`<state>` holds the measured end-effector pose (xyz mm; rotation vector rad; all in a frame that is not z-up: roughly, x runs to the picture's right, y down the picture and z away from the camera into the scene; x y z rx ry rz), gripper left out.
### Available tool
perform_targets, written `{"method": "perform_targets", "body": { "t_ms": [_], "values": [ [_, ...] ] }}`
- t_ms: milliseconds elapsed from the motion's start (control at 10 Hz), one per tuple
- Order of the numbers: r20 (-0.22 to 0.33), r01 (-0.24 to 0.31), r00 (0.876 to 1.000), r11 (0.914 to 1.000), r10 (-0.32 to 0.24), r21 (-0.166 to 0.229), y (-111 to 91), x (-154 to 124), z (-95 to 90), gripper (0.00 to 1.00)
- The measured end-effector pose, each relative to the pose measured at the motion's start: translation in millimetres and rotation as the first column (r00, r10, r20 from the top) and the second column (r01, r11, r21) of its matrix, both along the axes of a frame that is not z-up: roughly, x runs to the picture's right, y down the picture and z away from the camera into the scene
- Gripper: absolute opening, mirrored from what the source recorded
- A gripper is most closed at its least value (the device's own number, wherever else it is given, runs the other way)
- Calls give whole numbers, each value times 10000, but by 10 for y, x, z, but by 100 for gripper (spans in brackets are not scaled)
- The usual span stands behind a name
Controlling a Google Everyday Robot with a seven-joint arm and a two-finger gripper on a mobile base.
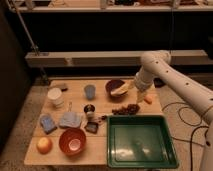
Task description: Place grapes in metal cup
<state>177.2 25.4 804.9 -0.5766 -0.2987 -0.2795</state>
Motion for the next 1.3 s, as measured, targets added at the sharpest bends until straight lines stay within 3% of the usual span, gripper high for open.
{"method": "perform_targets", "body": {
  "t_ms": [500,800,1100,1300],
  "values": [
    [143,43,9999,10000,-42,-20,-9,-13,15,65],
    [1428,416,9890,9988,-373,-273,115,-41,242,65],
    [2077,787,9763,9937,-607,-799,286,-51,520,65],
    [2114,772,9757,9936,-583,-824,291,-38,530,65]
  ]
}}
